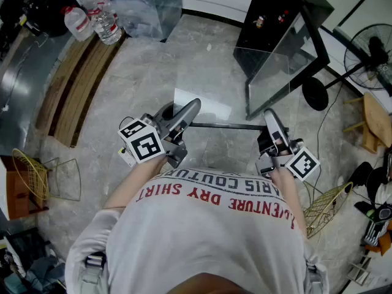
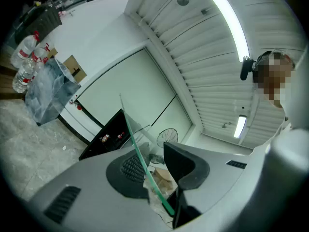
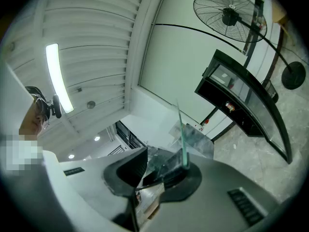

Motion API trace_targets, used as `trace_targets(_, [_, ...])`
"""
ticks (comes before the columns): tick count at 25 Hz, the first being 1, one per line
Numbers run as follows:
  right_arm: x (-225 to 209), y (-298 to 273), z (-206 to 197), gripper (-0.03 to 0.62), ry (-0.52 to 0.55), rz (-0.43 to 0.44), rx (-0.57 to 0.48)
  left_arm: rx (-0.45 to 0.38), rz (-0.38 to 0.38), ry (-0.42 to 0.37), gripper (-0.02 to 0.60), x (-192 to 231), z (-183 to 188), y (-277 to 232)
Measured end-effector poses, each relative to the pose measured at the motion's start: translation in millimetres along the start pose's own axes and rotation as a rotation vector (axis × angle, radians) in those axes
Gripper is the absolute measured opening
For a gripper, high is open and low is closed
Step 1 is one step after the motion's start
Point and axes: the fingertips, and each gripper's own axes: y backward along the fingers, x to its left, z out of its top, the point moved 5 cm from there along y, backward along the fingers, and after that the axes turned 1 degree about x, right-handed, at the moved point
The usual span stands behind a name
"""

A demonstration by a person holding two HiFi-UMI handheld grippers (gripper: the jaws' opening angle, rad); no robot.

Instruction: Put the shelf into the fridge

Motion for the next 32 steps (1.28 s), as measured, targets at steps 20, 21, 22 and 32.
trace_targets(20, [16.9,-33.8,-34.4,0.078,0.067,-0.006,0.018,-0.011,-0.011,-0.006,0.115,32.4,11.5,37.6])
trace_targets(21, [15.2,-37.1,-33.6,0.078,0.07,-0.001,0.021,-0.013,-0.009,-0.009,0.115,34.7,12.4,36.5])
trace_targets(22, [13.0,-41.7,-33.5,0.078,0.071,0.003,0.023,-0.015,-0.007,-0.014,0.115,38.3,14.4,35.7])
trace_targets(32, [-32.3,-110.2,-25.0,0.078,0.064,0.02,0.057,-0.014,0.035,-0.04,0.115,97.9,45.7,10.8])
